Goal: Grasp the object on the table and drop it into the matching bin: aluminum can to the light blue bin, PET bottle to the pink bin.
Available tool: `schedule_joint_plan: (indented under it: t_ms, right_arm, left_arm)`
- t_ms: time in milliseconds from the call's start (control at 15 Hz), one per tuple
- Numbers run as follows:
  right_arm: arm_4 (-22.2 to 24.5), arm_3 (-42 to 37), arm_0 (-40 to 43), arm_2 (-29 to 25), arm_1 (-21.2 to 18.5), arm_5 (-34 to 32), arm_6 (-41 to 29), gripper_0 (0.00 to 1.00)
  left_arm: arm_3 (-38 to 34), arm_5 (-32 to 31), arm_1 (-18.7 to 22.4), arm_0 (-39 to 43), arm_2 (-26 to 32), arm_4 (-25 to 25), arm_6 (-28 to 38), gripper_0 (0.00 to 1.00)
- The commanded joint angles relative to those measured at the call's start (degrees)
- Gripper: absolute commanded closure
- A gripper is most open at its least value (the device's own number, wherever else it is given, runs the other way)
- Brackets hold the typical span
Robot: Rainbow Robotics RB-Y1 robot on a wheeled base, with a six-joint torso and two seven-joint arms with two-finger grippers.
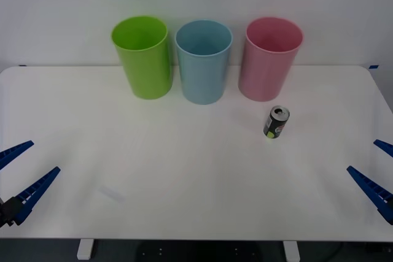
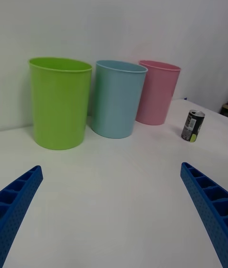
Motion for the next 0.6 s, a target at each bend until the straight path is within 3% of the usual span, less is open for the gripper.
schedule_joint_plan:
  t_ms: [67,600]
  right_arm:
    - [0.00,0.00,0.00,0.00,0.00,0.00,0.00,0.00]
    - [0.72,0.78,1.80,1.44,-1.43,1.01,0.44,0.00]
  left_arm:
    - [0.00,0.00,0.00,0.00,0.00,0.00,0.00,0.00]
    - [0.00,0.00,0.00,0.00,0.00,0.00,0.00,0.00]
